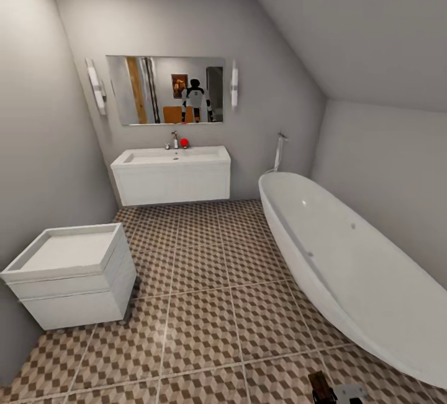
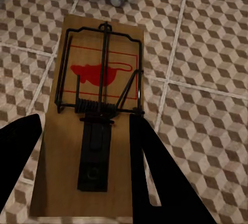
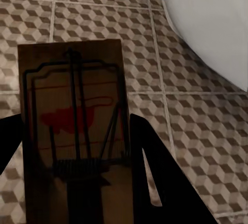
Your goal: Take the four mousetraps from the cabinet in the bathroom and place them on the bathroom floor. Make sure all four end up on the same floor surface, and ensure that at least two of them are either under or directly next to the same bathroom sink.
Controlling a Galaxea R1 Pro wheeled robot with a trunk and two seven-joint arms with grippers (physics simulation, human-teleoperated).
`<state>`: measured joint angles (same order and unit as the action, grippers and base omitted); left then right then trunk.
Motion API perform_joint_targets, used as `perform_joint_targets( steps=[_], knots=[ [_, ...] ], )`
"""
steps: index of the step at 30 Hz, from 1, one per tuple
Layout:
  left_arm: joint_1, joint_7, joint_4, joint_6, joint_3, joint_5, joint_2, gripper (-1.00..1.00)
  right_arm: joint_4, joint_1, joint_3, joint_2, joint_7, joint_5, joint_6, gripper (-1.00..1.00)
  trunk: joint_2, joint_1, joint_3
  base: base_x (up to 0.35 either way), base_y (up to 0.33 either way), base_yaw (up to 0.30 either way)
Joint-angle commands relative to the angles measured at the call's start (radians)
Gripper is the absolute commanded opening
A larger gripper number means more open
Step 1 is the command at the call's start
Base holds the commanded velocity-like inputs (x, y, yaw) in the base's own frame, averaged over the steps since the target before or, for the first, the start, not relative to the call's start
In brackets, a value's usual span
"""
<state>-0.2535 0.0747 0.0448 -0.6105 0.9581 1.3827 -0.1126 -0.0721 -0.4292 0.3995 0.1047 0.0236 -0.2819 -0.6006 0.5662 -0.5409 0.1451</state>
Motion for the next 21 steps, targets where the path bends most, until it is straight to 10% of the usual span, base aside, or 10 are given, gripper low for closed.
perform_joint_targets(
  steps=[1, 21],
  knots=[
    [-0.001, 0.008, 0.003, -0.002, 0.006, 0.010, 0.001, -1.00, -0.003, -0.001, 0.009, 0.000, -0.001, -0.009, -0.005, -1.00, 0.001, -0.001, 0.002, 0.326, 0.000, 0.265],
    [-0.001, 0.007, 0.003, -0.002, 0.006, 0.010, 0.002, -1.00, -0.003, -0.001, 0.008, 0.000, -0.007, -0.007, -0.007, -1.00, 0.001, -0.001, 0.002, 0.326, 0.000, 0.106]
  ],
)
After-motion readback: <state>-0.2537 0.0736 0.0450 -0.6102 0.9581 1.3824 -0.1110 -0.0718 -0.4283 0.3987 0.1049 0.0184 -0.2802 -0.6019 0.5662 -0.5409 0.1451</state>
